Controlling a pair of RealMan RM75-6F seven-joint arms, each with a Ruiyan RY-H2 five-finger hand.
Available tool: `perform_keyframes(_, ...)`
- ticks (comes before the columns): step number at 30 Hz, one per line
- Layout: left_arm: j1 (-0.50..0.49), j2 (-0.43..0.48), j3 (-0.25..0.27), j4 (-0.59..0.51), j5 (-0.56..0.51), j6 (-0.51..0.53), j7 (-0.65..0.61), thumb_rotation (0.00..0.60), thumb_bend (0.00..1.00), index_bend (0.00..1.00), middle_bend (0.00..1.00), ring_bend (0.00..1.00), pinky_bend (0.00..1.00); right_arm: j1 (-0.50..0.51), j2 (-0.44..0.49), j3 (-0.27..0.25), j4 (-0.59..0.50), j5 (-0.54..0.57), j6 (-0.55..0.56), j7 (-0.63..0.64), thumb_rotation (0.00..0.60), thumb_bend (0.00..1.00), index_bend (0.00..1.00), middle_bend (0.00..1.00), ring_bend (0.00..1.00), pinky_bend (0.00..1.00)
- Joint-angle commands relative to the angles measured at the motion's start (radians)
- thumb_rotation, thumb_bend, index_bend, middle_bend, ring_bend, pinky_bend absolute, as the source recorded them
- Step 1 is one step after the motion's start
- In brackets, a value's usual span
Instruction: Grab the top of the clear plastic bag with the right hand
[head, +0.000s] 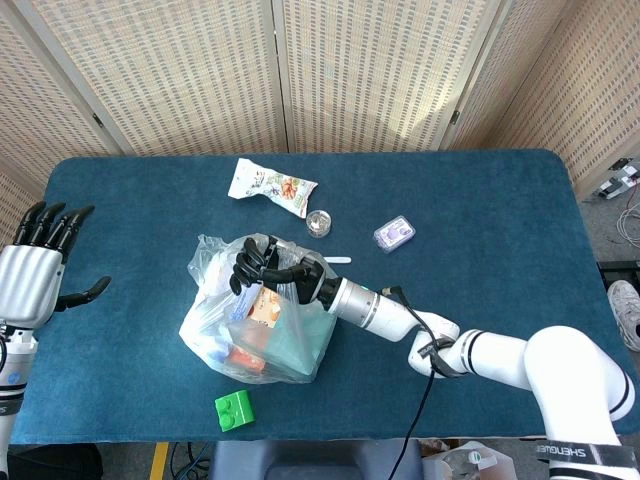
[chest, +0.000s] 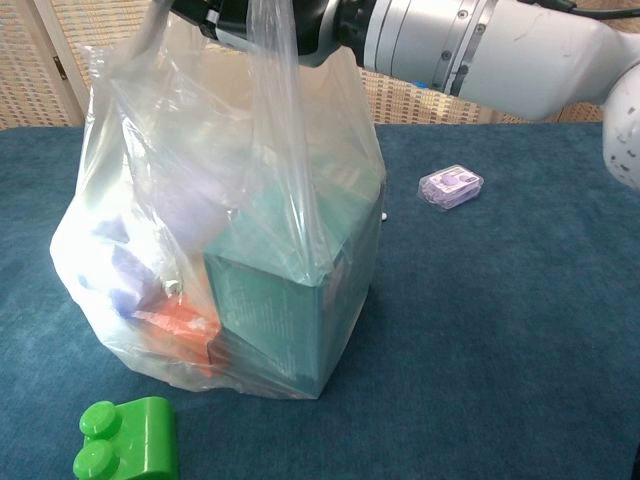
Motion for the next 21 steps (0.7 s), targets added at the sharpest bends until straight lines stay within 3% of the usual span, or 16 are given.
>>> perform_keyframes(1, 0.012, -0.013, 0.007, 0.02, -0.01, -0.004, -0.003, 0.6, 0.16, 0.11, 0.17, 0.08, 0.03, 0.005, 0.009, 0.003, -0.007, -0.002, -0.006, 0.014, 0.6, 0.14, 0.72, 0.72, 0.61, 0.55)
perform_keyframes(9, 0.046, -0.095, 0.022, 0.128, -0.018, 0.014, -0.019, 0.6, 0.16, 0.11, 0.17, 0.08, 0.03, 0.019, 0.051, 0.025, -0.04, 0.012, -0.032, 0.022, 0.6, 0.27, 0.75, 0.75, 0.64, 0.6)
perform_keyframes(21, 0.105, -0.131, 0.041, 0.184, -0.061, 0.015, -0.021, 0.6, 0.16, 0.11, 0.17, 0.08, 0.03, 0.025, 0.118, 0.064, -0.091, 0.021, -0.037, 0.025, 0.6, 0.29, 0.77, 0.76, 0.65, 0.61)
